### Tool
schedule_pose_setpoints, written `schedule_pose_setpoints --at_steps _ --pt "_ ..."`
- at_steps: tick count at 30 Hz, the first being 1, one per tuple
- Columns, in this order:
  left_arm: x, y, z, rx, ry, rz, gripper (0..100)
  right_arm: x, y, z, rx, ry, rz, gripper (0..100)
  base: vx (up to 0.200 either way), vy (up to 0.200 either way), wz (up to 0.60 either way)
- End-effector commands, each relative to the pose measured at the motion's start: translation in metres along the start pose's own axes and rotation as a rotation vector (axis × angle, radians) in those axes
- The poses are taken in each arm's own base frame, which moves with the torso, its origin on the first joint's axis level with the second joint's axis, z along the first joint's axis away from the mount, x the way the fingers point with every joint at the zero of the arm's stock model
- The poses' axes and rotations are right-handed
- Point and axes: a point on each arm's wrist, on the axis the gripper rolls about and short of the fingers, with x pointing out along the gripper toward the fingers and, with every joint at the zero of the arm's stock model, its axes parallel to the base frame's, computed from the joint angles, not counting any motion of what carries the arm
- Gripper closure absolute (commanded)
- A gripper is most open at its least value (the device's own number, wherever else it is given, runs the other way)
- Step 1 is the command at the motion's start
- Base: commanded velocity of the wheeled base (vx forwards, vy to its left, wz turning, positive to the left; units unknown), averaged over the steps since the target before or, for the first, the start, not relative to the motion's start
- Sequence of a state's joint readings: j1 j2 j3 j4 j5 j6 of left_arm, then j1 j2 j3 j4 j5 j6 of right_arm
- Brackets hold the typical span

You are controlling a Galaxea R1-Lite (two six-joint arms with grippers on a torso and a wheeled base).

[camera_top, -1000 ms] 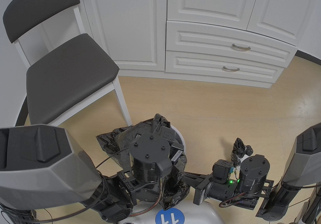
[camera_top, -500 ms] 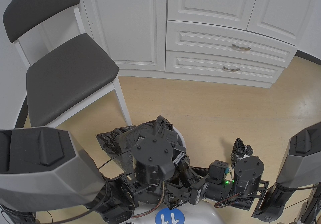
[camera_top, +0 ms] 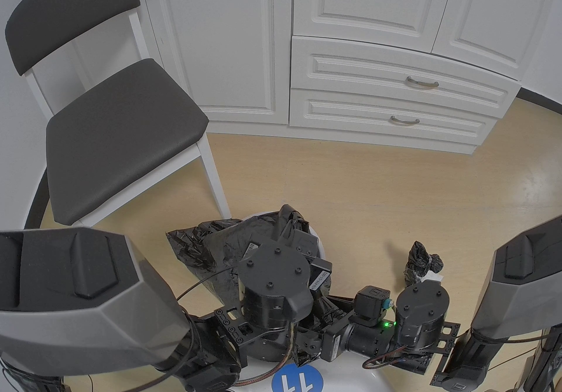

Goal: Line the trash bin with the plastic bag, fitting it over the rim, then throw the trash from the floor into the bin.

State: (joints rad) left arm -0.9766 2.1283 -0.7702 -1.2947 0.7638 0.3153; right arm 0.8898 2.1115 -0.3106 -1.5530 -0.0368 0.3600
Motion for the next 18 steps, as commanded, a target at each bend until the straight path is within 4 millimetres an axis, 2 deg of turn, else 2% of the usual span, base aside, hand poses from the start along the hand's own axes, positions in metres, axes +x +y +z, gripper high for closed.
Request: schedule_pose_setpoints --at_steps 1,12,18 --pt "-0.002 -0.005 -0.002 0.002 0.001 -0.012 100 0.015 0.002 -0.009 -0.001 -0.013 -0.032 0 0.0 0.0 0.0" --pt "-0.005 -0.006 0.0 -0.01 -0.013 -0.014 100 0.034 0.003 -0.021 0.001 -0.025 -0.094 0 0.0 0.0 0.0" --pt "-0.005 -0.006 0.001 -0.012 -0.015 -0.013 100 0.035 0.003 -0.021 -0.001 -0.03 -0.1 0 0.0 0.0 0.0"
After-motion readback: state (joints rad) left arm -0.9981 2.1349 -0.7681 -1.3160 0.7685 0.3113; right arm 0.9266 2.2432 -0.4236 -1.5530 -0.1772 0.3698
